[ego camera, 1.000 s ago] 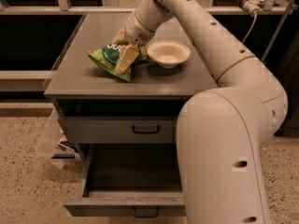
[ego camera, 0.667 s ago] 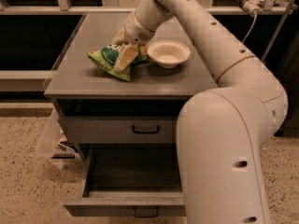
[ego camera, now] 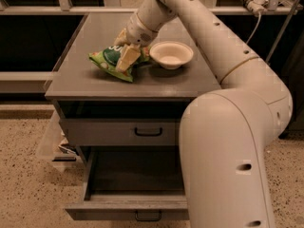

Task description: Place green rice chip bag into middle drawer

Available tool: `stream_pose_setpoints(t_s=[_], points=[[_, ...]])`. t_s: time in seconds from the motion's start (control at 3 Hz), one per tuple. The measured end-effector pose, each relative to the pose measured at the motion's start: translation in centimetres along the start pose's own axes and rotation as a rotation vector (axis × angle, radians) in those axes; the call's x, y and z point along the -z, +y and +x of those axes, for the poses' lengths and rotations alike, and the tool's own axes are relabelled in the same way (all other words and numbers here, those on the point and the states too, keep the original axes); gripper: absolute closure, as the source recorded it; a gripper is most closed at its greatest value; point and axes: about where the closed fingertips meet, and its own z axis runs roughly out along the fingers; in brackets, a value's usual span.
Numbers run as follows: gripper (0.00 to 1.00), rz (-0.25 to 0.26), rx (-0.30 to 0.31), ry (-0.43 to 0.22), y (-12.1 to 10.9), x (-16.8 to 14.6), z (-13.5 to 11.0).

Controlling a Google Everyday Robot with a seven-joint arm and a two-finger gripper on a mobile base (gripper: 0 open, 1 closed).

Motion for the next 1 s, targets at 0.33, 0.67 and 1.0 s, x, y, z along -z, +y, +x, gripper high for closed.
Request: stream_pose_setpoints(t_s=[0.33, 0.67, 1.0], points=[[1.00, -0.026, 0.012, -0.045, 2.0, 1.3, -1.7], [1.00, 0.019, -0.023, -0.127, 5.2, 5.8, -5.0], [1.00, 0.039, -0.065, -0.152, 10.5, 9.4, -7.7]])
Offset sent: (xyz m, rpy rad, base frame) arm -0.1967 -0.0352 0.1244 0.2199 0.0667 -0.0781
